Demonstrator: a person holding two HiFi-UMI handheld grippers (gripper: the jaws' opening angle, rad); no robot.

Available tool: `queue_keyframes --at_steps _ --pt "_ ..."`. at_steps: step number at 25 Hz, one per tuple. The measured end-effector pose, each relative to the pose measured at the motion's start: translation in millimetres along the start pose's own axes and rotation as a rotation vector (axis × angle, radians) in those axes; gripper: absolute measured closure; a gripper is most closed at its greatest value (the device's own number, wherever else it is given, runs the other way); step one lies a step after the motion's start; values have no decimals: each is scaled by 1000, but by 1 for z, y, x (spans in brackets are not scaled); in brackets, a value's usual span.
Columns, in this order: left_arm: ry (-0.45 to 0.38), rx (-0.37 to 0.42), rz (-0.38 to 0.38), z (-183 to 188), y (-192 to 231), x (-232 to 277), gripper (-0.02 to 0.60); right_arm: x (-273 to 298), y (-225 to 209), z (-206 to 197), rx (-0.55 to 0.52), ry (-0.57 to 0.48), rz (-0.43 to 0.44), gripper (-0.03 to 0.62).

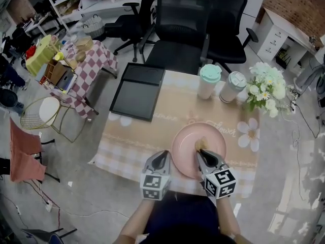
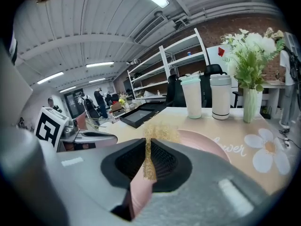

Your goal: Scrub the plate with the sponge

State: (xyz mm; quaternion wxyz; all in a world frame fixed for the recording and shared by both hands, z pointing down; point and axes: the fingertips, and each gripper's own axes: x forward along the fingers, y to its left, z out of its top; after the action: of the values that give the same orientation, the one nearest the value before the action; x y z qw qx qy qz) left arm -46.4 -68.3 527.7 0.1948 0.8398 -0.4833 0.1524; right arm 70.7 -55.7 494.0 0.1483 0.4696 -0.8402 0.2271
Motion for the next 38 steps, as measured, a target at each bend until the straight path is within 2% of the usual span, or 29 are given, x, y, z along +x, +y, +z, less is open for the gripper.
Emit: queue_keyframes --at_steps 5,15,20,28,34,38 --pt "13 10 6 -5 2 4 569 10 -1 4 -38 10 39 560" --pt "13 -20 17 -6 0 -2 569 31 6 15 -190 61 97 560" --pt "15 -24 20 -8 0 -3 569 43 7 16 -231 64 130 560" --pt "9 -32 38 -7 0 -5 569 59 7 17 -310 54 151 560" --pt "21 -46 44 -14 -3 -7 569 73 4 10 -383 86 150 560" --pt "22 -48 46 -17 -4 -6 569 81 1 4 -378 108 148 560"
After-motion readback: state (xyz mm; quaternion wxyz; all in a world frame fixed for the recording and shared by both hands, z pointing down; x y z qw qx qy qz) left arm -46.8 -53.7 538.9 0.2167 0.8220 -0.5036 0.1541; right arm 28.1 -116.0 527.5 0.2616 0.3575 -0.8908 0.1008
